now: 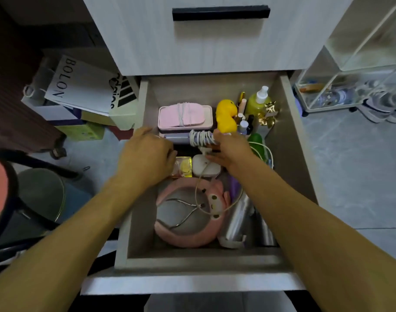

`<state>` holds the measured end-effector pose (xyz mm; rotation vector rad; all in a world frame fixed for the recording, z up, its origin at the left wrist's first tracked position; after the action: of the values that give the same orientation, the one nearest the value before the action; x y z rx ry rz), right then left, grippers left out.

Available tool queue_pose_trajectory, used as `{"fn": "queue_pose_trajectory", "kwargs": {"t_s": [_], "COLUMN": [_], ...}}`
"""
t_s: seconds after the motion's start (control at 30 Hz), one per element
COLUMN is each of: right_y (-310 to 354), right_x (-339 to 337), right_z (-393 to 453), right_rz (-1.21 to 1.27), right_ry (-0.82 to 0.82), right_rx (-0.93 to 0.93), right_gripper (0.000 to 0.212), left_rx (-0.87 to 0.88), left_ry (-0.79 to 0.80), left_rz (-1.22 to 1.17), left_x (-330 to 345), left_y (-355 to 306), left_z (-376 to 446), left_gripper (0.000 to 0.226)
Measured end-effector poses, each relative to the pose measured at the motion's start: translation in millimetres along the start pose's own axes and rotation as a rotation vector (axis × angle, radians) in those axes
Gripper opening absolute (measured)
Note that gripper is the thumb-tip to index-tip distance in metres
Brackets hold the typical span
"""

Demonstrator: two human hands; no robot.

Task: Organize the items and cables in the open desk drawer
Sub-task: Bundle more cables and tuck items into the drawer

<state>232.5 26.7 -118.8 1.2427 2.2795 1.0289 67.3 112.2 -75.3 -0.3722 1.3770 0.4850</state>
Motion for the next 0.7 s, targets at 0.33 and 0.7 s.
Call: {"fn": "queue_pose_trajectory", "kwargs": {"t_s": [0.33, 0.7], "right_y": [-17.3, -18.4], "right_x": [6.7, -11.2], "right_z": [16.1, 10.0], "right_rz": [-0.197, -0.766], "right_ry": [-0.277, -0.253], "right_rx": [-0.203, -0.499], "right_gripper": [0.020, 0.018], "left_rx": [-0.011, -0.011], "left_ry": [-0.022, 0.079], "left_rz": [-0.014, 0.091], "left_x": [1.7, 1.1], "left_y": [2.3, 0.6], "left_z": [4.3, 6.0], "left_gripper": [0.027, 0.030]}}
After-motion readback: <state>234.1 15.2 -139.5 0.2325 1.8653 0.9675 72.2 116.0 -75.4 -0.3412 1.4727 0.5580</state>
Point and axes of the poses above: each hand's wrist, its own z-axis towards the middle knuckle, its own x-axis out of the palm, y = z × x, the point moved 1 cm from there along z, towards the middle knuckle, and after that the axes turned 5 degrees about -y, right-handed, at the moved point
